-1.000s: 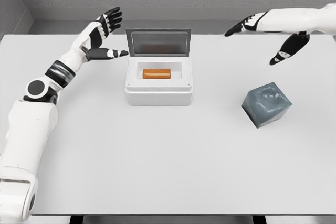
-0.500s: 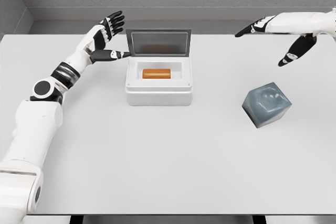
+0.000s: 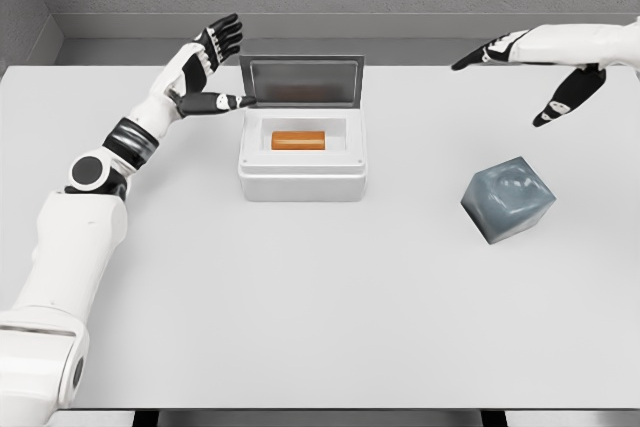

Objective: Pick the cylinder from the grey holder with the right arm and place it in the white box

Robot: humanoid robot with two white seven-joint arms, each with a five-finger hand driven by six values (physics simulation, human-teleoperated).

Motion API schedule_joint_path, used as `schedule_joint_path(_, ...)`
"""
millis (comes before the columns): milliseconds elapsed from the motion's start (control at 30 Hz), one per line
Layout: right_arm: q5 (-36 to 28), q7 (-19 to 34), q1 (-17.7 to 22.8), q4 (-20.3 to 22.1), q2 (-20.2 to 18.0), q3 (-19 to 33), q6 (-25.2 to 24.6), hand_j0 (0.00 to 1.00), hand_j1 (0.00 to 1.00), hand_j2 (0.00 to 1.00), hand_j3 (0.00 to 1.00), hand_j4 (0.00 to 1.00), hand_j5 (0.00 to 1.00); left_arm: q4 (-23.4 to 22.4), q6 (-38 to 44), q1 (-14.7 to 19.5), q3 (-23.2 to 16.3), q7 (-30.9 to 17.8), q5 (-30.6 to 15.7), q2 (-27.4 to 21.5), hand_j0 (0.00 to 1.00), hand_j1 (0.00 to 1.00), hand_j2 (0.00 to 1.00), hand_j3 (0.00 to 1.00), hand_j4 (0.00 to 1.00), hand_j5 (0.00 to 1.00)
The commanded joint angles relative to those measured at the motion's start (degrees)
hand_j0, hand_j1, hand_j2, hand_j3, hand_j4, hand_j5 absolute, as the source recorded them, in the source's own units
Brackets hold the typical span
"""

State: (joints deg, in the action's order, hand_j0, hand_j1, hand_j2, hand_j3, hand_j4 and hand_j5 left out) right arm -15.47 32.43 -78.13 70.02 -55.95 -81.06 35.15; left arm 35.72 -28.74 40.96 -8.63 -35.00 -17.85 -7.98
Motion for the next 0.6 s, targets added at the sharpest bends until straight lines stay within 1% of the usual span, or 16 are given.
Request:
schedule_joint_path(0, -0.35, 0.00, 0.09, -0.49, 0.31, 0.11, -0.15, 1.00, 1.00, 1.00, 1.00, 1.00, 1.00, 1.19, -0.61, -0.09, 0.02, 0.00, -0.34, -0.02, 1.00, 1.00, 1.00, 1.00, 1.00, 1.00)
schedule_joint_path(67, -0.35, 0.00, 0.09, -0.49, 0.40, 0.11, -0.15, 1.00, 1.00, 1.00, 1.00, 1.00, 1.00, 1.54, -0.61, -0.70, 0.02, 0.00, -0.34, -0.02, 1.00, 1.00, 1.00, 1.00, 1.00, 1.00)
schedule_joint_path(133, -0.35, 0.00, 0.09, -0.49, 0.23, 0.20, -0.15, 1.00, 1.00, 1.00, 1.00, 1.00, 1.00, 4.27, -0.53, -2.02, 0.02, 0.00, -0.34, -0.11, 1.00, 1.00, 1.00, 1.00, 1.00, 1.00)
schedule_joint_path(167, -0.35, 0.17, 0.70, -0.49, -0.12, 2.04, -0.15, 1.00, 1.00, 1.00, 1.00, 1.00, 1.00, 4.44, -0.61, -2.11, 0.02, 0.00, -0.34, -0.11, 1.00, 1.00, 1.00, 1.00, 1.00, 1.00)
schedule_joint_path(200, 1.05, 0.44, 3.86, -1.11, -0.21, 6.51, -0.15, 1.00, 1.00, 1.00, 1.00, 1.00, 1.00, 4.53, -0.61, -2.11, 0.02, 0.00, -0.34, -0.11, 1.00, 1.00, 1.00, 1.00, 1.00, 1.00)
schedule_joint_path(233, 4.57, 0.26, 8.25, -1.64, 0.14, 13.02, -0.15, 1.00, 1.00, 1.00, 1.00, 1.00, 1.00, 4.62, -0.61, -2.11, 0.02, 0.00, -0.34, -0.20, 1.00, 1.00, 1.00, 1.00, 1.00, 1.00)
schedule_joint_path(267, 5.53, 0.44, 11.07, -1.72, 0.14, 17.42, -0.15, 1.00, 1.00, 1.00, 1.00, 1.00, 1.00, 4.62, -0.61, -2.11, 0.02, 0.00, -0.43, -0.20, 1.00, 1.00, 1.00, 1.00, 1.00, 1.00)
schedule_joint_path(300, 6.59, 0.35, 11.86, -1.64, 0.14, 18.30, -0.15, 1.00, 1.00, 1.00, 1.00, 1.00, 1.00, 4.62, -0.61, -2.11, 0.02, 0.00, -0.43, -0.20, 1.00, 1.00, 1.00, 1.00, 1.00, 1.00)
schedule_joint_path(433, 6.59, 0.09, 11.87, -1.72, 0.05, 18.48, -0.15, 1.00, 1.00, 1.00, 1.00, 1.00, 1.00, 4.80, -0.61, -2.20, 0.02, 0.00, -0.60, -0.20, 1.00, 1.00, 1.00, 1.00, 1.00, 1.00)
schedule_joint_path(467, 6.59, 0.00, 11.86, -1.72, 0.05, 18.48, -0.15, 1.00, 1.00, 1.00, 1.00, 1.00, 1.00, 5.85, -0.61, -2.29, 0.02, 0.00, -0.60, -0.20, 1.00, 1.00, 1.00, 1.00, 1.00, 1.00)
schedule_joint_path(567, 6.59, 0.09, 11.95, -1.72, 0.14, 18.39, -0.15, 1.00, 1.00, 1.00, 1.00, 1.00, 1.00, 6.38, -0.61, -2.37, 0.02, 0.00, -0.69, -0.20, 1.00, 1.00, 1.00, 1.00, 1.00, 1.00)
